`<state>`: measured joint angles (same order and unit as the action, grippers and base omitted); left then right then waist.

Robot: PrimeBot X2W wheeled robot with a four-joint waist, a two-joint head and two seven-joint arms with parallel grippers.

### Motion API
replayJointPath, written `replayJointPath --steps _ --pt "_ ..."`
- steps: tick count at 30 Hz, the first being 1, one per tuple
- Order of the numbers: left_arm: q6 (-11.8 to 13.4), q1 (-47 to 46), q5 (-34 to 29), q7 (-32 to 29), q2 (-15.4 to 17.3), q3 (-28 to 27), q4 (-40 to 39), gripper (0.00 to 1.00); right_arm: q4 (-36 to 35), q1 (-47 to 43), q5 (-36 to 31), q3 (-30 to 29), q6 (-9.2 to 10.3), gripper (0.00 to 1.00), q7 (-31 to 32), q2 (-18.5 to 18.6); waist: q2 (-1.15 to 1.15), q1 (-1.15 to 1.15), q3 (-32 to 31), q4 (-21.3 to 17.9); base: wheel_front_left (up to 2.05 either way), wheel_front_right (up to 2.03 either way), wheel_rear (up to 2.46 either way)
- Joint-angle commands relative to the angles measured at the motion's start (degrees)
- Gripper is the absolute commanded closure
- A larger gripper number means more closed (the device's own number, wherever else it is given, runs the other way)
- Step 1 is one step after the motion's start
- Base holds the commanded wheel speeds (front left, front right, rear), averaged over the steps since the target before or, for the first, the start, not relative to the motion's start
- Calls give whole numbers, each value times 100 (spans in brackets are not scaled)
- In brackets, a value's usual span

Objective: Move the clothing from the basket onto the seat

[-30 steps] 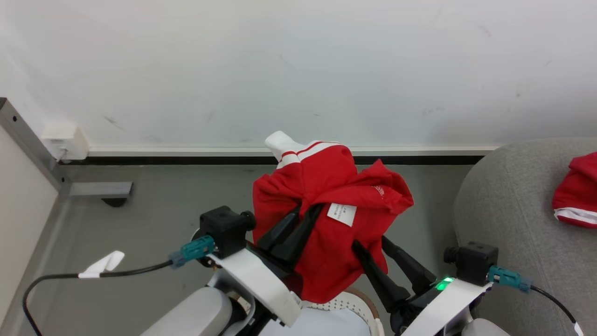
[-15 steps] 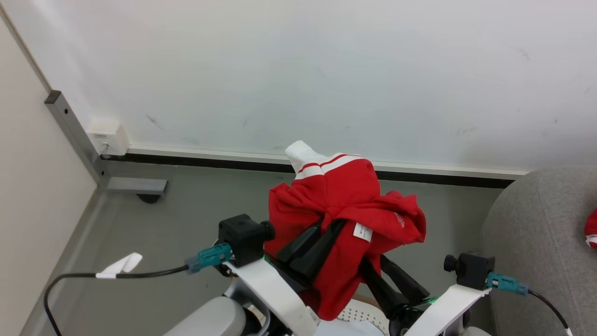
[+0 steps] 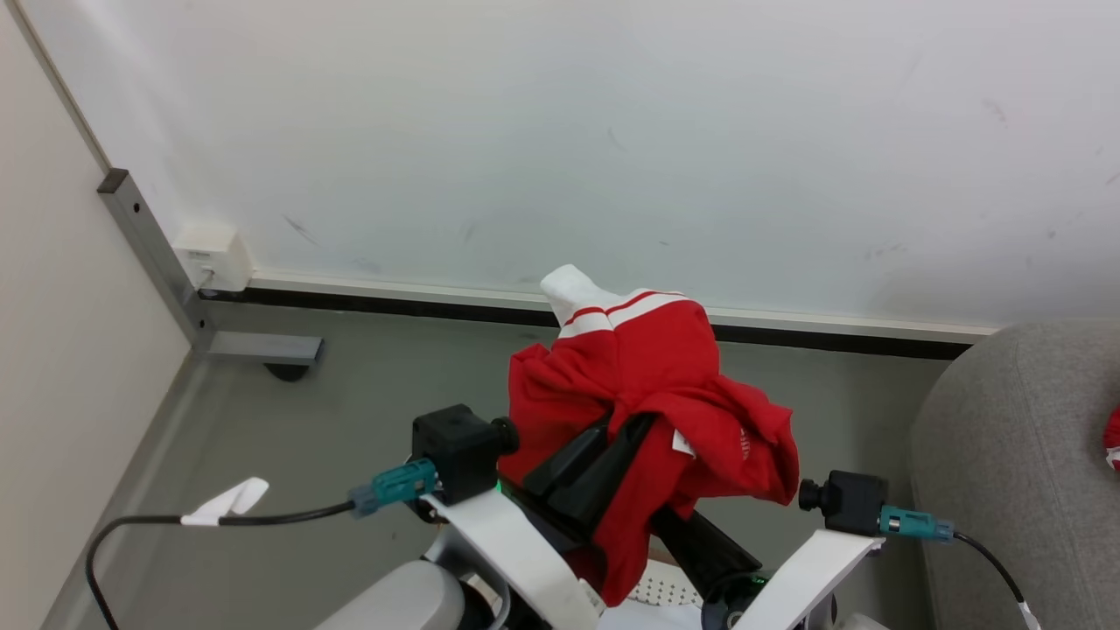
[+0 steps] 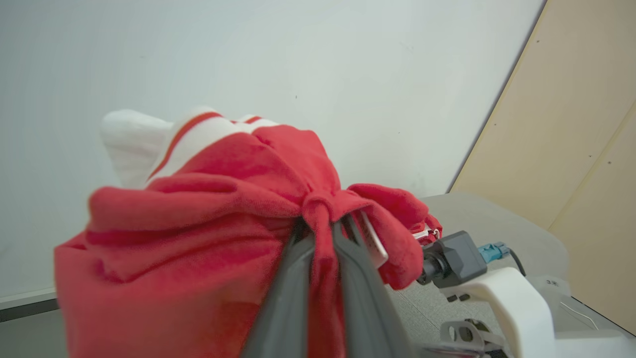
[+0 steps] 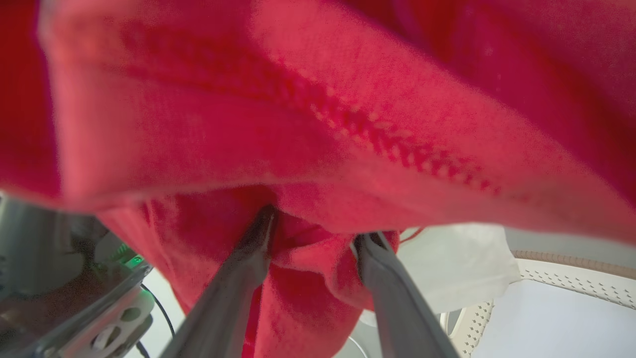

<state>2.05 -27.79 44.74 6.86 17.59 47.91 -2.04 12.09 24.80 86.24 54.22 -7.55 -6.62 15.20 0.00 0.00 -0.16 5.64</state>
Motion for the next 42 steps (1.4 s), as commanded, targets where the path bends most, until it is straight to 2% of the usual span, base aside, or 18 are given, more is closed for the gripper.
replayJointPath --steps 1,12,22,23,24,25,26,42 --pt "1 41 63 -4 13 -10 -33 100 13 72 45 19 13 100 -17 -19 0 0 2 -11 0 0 0" --pt "50 80 75 6 113 -36 -36 100 -148 174 94 59 13 100 -192 87 0 0 75 -126 0 0 0" --pt "149 163 -75 125 217 -29 78 100 -380 390 -332 85 13 100 -666 320 0 0 209 -529 0 0 0" --pt "167 172 -64 139 222 -48 79 91 -394 425 -389 100 13 100 -699 353 0 0 222 -593 0 0 0" --pt "171 175 -61 132 230 -36 87 66 -415 446 -433 94 13 100 -729 370 0 0 236 -652 0 0 0" --pt "184 171 -65 141 230 -44 87 18 -442 471 -493 67 13 100 -768 387 0 0 251 -714 0 0 0" --pt "181 164 -55 164 222 -58 75 0 -461 501 -558 30 13 100 -783 421 0 0 268 -781 0 0 0" --pt "161 -64 -222 102 324 15 -40 0 -1010 298 -1470 -1133 12 100 -859 962 0 0 519 -2025 0 0 0"
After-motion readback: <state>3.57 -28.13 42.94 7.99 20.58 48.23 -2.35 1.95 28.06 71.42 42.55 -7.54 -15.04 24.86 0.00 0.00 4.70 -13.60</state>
